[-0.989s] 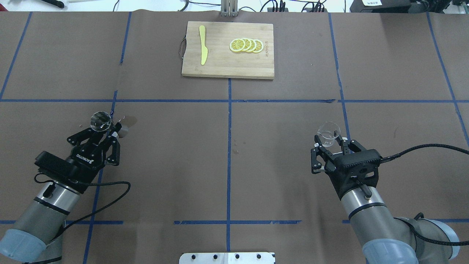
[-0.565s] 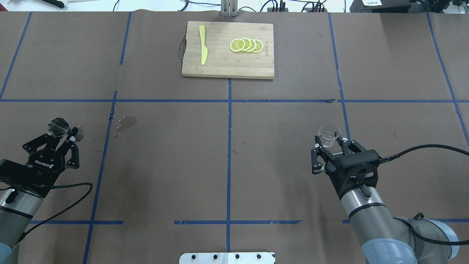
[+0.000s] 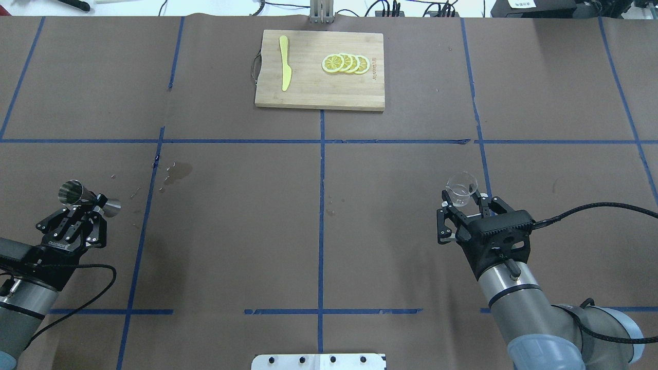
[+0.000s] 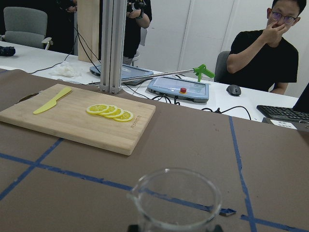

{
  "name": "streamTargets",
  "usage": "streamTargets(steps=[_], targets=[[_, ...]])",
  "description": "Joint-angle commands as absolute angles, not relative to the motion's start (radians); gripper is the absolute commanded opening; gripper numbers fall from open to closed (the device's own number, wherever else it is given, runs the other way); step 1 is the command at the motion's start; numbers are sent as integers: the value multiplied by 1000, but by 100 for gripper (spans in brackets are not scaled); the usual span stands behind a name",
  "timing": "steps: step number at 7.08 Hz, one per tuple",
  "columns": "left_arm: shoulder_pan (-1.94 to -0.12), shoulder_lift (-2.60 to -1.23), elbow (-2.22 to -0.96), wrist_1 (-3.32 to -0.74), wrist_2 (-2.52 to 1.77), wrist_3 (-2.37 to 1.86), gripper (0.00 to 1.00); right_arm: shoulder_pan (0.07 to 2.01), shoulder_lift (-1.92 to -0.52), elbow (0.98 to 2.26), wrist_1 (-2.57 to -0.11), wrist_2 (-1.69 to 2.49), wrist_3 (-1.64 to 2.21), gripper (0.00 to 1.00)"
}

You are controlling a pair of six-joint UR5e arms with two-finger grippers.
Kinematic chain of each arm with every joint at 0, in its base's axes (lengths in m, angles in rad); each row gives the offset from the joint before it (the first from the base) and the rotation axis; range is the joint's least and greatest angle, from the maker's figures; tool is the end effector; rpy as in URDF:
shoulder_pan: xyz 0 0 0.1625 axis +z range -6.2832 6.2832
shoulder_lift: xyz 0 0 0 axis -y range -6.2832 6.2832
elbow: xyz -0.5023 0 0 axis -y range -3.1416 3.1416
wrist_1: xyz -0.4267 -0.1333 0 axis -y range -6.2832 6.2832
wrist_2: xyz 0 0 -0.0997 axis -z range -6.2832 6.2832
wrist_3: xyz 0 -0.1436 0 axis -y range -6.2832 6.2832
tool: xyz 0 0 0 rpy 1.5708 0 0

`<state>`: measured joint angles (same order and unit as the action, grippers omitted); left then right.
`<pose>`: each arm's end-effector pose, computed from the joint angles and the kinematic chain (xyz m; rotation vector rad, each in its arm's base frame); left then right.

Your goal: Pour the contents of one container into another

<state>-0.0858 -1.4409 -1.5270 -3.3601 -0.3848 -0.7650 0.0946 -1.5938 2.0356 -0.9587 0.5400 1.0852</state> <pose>0.3803 -0.3001 0.6323 1.3632 0.8407 -0.3957 -0.4612 -0.3014 0.4320 1.1501 -0.6413 0.2093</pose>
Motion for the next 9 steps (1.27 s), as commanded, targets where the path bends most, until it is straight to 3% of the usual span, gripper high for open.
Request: streamTargets(steps=[1,9], targets=[[-68,-1367,-1508,-3359,-336,-779,0,94,-1595,2036,-954,540,1085,0],[-6,-1374,-1431,-3346,-324,-868,0,92,-1588,2034,-953,548,1085,0]])
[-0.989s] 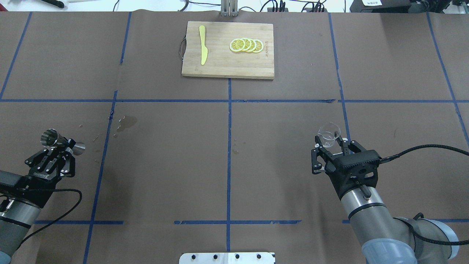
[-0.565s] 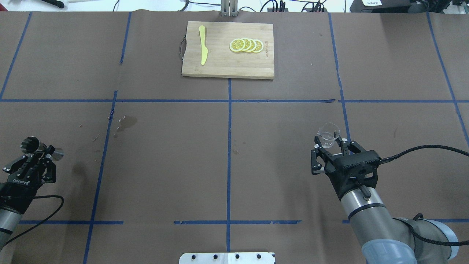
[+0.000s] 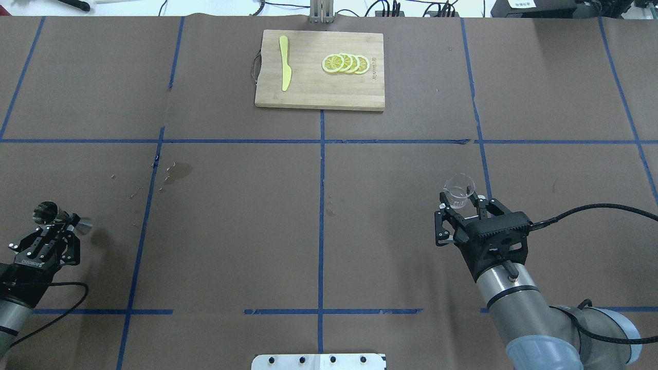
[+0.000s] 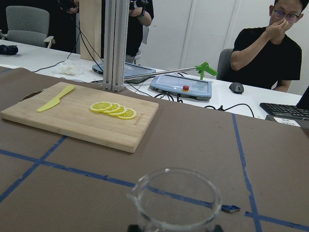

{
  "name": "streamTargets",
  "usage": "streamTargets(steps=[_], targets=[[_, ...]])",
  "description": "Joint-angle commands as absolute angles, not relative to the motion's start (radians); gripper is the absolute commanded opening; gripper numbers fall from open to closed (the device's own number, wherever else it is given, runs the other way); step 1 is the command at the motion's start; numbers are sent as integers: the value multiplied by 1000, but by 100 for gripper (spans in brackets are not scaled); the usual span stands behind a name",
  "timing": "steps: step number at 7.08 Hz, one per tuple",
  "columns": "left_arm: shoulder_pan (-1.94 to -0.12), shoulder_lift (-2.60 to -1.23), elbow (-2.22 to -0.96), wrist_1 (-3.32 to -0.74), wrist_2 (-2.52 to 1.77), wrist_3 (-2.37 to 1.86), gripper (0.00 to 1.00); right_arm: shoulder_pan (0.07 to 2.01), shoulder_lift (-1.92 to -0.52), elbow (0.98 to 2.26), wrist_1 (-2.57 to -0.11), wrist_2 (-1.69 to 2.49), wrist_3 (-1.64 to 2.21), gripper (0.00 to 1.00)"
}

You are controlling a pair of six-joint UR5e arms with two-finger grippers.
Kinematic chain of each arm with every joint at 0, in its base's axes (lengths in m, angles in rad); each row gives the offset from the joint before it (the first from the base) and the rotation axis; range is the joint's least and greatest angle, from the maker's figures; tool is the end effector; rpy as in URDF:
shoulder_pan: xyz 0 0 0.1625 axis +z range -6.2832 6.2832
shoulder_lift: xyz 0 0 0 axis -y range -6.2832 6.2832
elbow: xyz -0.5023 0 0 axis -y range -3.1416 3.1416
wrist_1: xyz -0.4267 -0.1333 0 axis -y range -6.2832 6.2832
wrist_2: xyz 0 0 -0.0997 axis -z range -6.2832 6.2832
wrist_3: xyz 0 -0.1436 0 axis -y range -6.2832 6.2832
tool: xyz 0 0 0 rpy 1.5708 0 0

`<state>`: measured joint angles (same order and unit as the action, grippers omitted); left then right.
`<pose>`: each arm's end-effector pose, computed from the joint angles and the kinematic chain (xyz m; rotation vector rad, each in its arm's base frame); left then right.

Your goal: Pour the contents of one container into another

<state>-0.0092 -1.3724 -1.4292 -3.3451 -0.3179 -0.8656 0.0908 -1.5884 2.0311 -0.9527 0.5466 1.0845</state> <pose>0.3588 -0.2730 0.7046 1.3341 0.7654 -0.3424 -0.4653 -0.2994 0.4314 1.1442 -0.6522 0.2055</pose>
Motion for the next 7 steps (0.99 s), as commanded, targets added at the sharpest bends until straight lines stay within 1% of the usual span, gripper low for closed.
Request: streamTargets(steps=[1,7], targets=[[-6,-1374,-1431,-3344,-345,-867,0,92,-1589,2034,-953,549,1085,0],[-5,-1374,-1442,-3341,-413,-868,0,92,-1589,2037,-953,548,1088,0]])
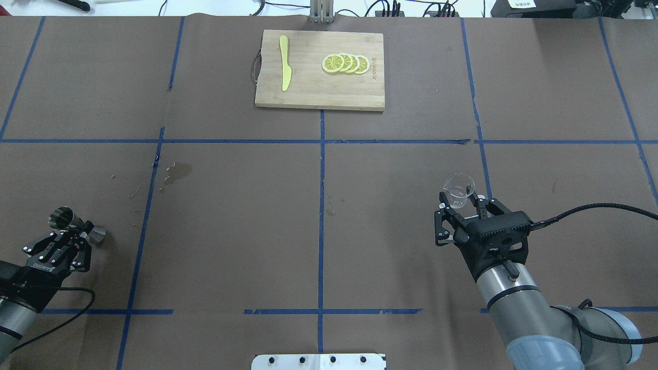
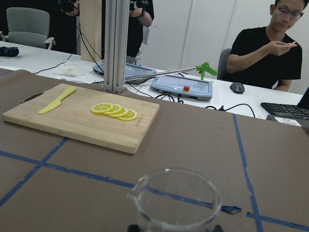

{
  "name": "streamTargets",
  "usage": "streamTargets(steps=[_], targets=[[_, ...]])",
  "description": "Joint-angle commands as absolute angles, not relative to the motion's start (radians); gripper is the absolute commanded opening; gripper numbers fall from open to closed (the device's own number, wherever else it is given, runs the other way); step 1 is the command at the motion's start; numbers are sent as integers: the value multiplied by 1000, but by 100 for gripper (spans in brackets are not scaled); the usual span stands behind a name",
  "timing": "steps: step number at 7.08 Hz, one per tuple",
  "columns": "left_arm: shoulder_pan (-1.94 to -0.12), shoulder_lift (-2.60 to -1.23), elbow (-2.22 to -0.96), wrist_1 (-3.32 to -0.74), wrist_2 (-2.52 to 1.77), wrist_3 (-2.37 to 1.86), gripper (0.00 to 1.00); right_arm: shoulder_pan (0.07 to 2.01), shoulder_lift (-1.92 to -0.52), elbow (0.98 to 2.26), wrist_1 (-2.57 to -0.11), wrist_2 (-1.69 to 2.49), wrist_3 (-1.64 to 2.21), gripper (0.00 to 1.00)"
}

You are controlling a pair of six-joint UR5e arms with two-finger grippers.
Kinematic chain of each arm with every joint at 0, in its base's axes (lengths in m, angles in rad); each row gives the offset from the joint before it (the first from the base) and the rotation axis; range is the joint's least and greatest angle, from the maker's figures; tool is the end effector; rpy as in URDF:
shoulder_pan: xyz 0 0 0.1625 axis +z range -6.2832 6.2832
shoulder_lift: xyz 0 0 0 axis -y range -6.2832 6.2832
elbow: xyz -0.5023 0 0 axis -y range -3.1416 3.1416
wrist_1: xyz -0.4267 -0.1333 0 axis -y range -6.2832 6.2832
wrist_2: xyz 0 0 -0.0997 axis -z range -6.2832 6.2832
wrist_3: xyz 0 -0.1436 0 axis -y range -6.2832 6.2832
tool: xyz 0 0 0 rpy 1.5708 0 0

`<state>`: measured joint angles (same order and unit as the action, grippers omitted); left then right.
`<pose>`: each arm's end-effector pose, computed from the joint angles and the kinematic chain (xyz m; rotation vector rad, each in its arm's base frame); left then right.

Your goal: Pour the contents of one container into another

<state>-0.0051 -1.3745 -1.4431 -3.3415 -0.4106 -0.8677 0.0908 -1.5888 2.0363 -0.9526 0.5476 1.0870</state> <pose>0.3744 -0.2669 0.6992 1.2795 0.8351 -0.2804 -0.4641 -0.2992 0.4290 1.1429 -0.6585 0.2098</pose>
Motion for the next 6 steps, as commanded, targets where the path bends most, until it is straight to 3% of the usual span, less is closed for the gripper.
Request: streamTargets(steps=[1,6], targets=[[-5,-1374,-1442,-3339,-413,-870,0,92,-1589,2036,-953,548,1088,0],[-3,-1376,-1439,-3339,-440,-871,0,91,-1588,2037,-953,548,1088,0]])
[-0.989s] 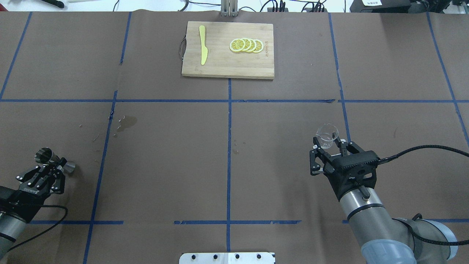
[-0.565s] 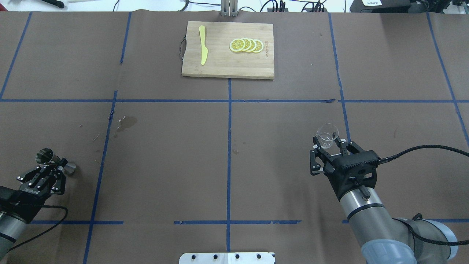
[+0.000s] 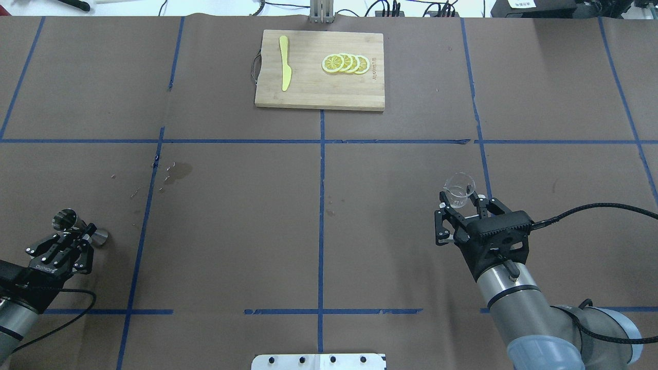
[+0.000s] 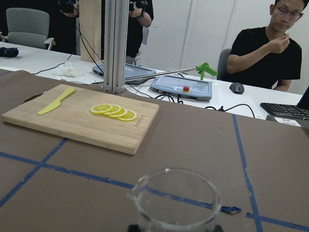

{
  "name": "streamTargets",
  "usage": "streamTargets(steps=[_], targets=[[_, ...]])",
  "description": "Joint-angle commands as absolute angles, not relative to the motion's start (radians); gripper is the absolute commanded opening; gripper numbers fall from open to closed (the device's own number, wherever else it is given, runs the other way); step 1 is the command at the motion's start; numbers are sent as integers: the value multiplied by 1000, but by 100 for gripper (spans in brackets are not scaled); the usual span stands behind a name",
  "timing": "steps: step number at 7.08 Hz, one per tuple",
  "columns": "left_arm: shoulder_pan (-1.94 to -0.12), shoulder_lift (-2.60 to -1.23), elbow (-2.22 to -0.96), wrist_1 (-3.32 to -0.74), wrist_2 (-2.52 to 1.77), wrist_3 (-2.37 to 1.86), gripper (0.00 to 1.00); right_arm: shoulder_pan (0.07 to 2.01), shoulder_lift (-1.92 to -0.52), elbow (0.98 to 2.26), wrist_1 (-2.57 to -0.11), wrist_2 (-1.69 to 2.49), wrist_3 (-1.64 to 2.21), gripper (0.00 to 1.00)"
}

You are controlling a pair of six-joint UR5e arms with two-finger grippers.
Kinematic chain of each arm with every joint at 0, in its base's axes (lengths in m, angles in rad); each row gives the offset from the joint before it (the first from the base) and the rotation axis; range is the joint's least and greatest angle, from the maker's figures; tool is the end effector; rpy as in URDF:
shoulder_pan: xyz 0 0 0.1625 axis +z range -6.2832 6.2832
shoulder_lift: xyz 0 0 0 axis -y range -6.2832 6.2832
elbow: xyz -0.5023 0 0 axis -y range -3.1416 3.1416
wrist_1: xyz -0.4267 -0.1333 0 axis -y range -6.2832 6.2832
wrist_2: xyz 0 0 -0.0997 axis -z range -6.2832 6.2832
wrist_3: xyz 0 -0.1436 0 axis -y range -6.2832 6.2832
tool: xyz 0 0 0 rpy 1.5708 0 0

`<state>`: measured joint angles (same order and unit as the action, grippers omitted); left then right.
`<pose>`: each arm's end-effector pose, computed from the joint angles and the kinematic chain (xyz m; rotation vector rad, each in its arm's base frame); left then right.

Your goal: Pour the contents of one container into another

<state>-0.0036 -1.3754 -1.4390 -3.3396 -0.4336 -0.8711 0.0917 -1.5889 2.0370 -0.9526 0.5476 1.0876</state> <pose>0.3783 -0.2650 0.7013 1.2647 0.8473 -0.2615 -0.4636 -0.2996 0.4287 1.1431 -0.6588 0.2114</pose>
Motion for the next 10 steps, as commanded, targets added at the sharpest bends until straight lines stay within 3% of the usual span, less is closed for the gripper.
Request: streamTargets(steps=[1,3,6,7,9,10], targets=[[-2,-1376,-1439,-3339,-443,-871,0,92,-1588,2039,-953,548,1088,0],[-2,-1374,-1439,-3339,-448,-871,3,92,-1588,2040,-953,548,1088,0],[-2,-1376,-1439,-3339,-448,-871,18,92,-1582,2042,-953,548,1088,0],[-2,-1374,-1439,-3339,-448,-870,30,92,-1580,2042,-953,548,1088,0],[-2,-1374,-1442,-3336,-448,-864,83,91,-1580,2043,-953,548,1088,0],[-2,-1374,-1442,-3336,-448,-862,94,92,-1580,2043,-953,548,1088,0]])
